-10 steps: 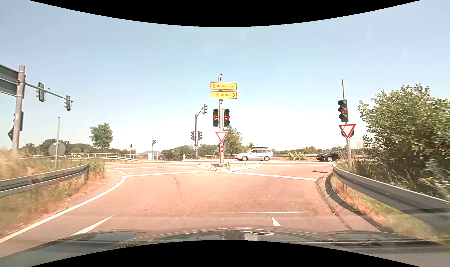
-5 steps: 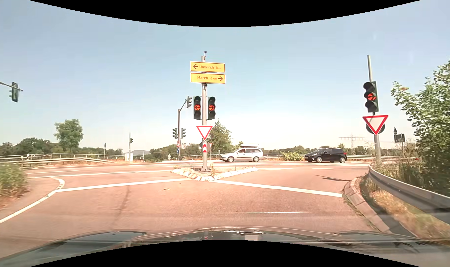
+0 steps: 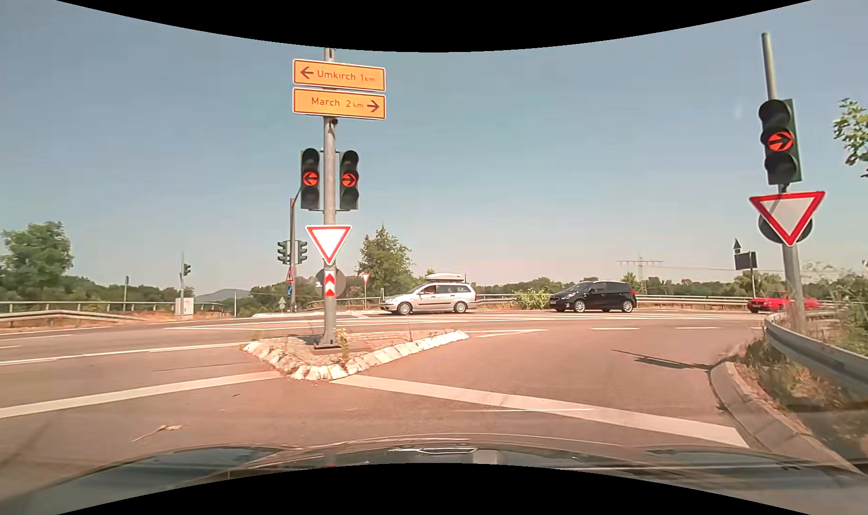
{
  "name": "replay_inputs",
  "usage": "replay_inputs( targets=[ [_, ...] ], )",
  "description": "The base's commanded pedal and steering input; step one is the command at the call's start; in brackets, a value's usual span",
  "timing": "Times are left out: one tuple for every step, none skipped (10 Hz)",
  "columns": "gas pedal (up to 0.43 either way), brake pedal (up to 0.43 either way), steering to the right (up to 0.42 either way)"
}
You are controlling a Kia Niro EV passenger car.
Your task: Follow the waypoints while adhering to traffic rules and regulations
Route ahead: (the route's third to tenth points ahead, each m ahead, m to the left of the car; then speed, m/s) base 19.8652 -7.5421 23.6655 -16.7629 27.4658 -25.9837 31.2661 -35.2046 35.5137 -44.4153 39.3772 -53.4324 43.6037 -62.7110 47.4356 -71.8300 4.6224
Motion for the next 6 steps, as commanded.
replay_inputs(
  targets=[
    [0.000,0.348,0.173],
    [0.000,0.354,0.175],
    [0.000,0.360,0.175],
    [0.000,0.360,0.175],
    [0.000,0.360,0.176],
    [0.000,0.341,0.179]
  ],
)
